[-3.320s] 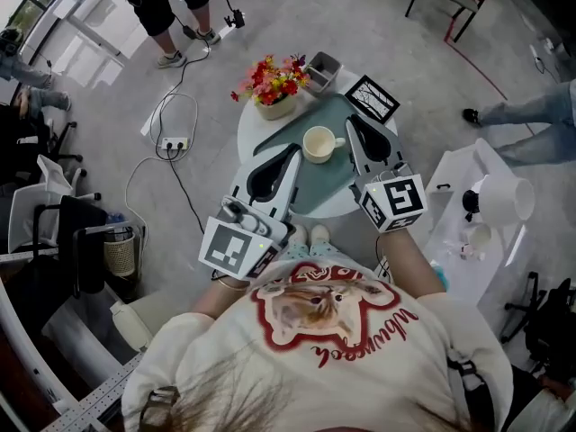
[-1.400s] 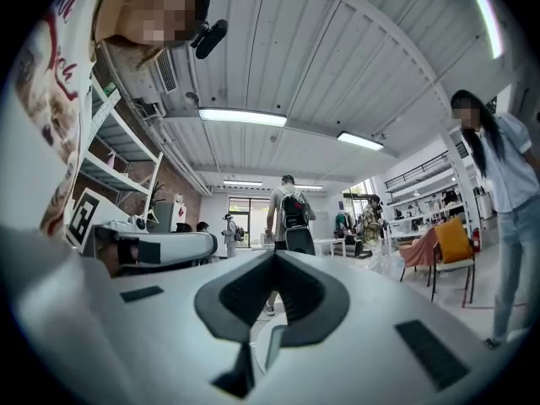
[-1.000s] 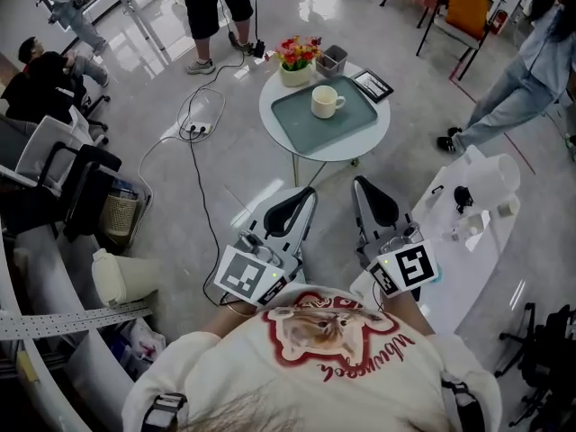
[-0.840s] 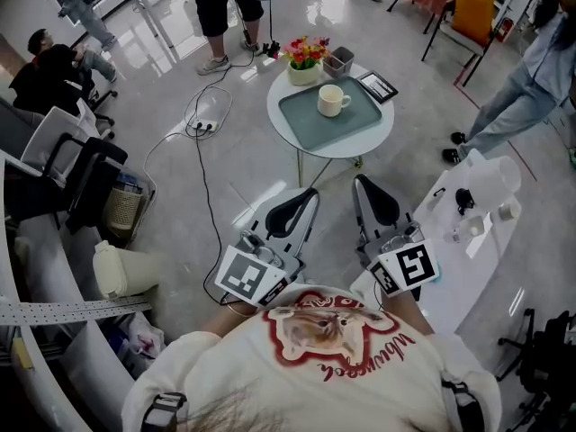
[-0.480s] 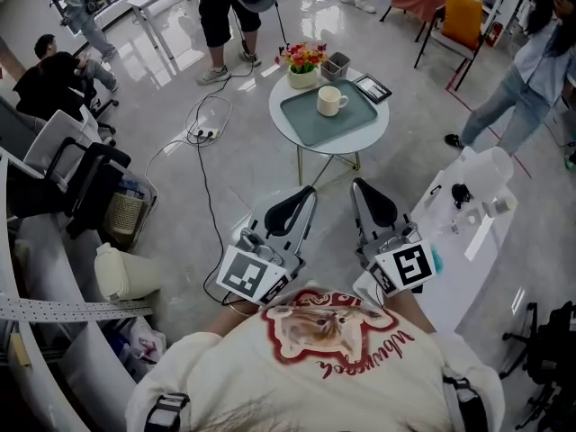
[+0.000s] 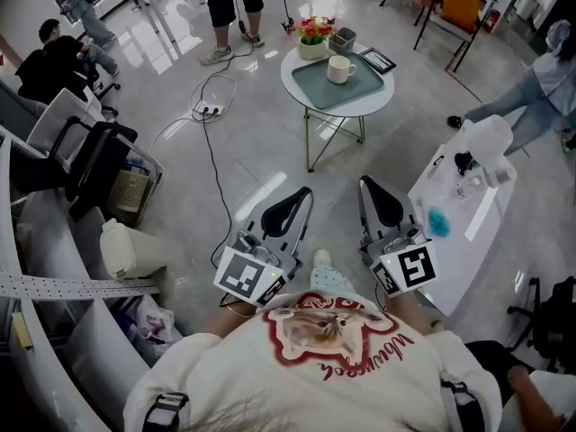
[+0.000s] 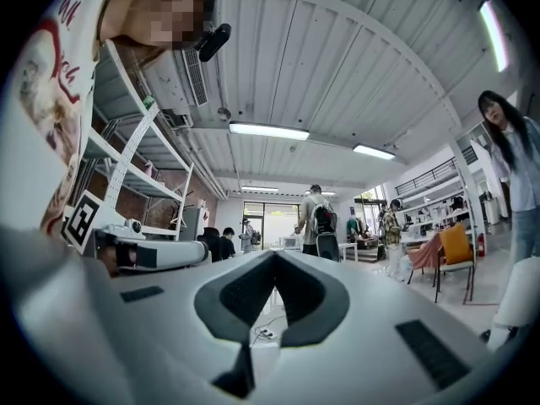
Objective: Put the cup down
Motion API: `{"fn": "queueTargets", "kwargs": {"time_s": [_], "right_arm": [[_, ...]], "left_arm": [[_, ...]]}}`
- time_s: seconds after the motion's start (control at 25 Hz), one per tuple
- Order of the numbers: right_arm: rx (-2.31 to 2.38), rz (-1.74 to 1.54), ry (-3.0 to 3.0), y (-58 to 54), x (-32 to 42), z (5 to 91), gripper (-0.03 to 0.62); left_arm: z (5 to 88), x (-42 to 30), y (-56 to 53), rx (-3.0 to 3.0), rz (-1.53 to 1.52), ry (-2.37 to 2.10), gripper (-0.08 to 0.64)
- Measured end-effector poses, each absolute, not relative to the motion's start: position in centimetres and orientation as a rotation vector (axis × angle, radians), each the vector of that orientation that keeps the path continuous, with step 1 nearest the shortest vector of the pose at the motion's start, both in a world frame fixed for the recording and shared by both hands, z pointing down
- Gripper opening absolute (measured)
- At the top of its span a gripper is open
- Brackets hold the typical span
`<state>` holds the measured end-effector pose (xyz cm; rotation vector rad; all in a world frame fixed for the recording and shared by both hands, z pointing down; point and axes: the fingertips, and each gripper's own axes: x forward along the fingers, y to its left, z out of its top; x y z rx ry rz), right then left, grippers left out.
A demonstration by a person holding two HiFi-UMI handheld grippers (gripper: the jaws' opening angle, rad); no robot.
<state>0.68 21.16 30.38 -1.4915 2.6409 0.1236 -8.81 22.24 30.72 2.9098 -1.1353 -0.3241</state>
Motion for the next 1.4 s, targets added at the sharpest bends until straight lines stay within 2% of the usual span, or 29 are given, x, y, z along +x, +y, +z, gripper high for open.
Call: {"fn": "queueTargets", "kwargs": {"time_s": [0.48,1.4], "right_arm": [[-1.530,0.129,2.605,31.3,-1.0,29.8,0.028],[-1.445,0.124,2.604,37.0,1.2,28.9,0.028]], "left_arm": [[29.8,-9.5,31.6,2.899,-0.356,-1.041,0.017],[28.9,-5.9,37.3,2.934,-0.350,-1.069,0.017]]}}
